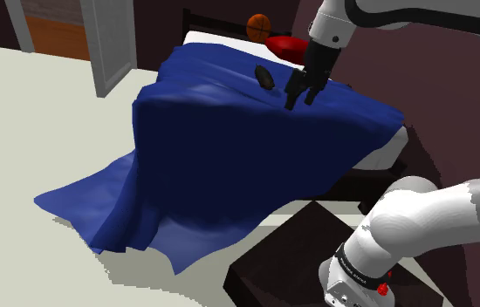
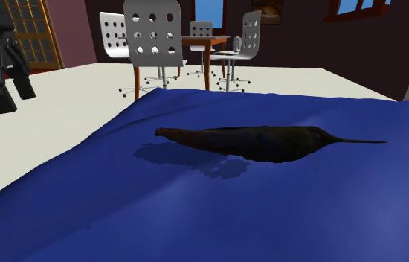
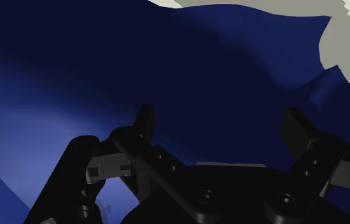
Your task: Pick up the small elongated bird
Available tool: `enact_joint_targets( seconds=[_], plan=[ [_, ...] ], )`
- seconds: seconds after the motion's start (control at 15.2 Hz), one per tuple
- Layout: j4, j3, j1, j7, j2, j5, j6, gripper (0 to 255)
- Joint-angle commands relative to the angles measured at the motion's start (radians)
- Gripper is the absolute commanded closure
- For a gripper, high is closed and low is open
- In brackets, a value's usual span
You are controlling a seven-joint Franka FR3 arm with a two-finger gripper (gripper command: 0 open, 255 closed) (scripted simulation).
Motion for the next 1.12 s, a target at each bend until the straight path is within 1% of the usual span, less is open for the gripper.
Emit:
enact_joint_targets(
  seconds=[0.0,0.26,0.53,0.79,1.06],
  plan=[
    [0.000,0.000,0.000,0.000,0.000,0.000,0.000,0],
    [0.095,-0.003,-0.040,0.039,0.151,-0.027,0.054,0],
    [0.206,-0.008,-0.077,0.080,0.298,-0.056,0.087,0],
    [0.334,-0.016,-0.109,0.121,0.444,-0.084,0.102,0],
    [0.481,-0.028,-0.136,0.160,0.589,-0.111,0.098,0]
  ],
)
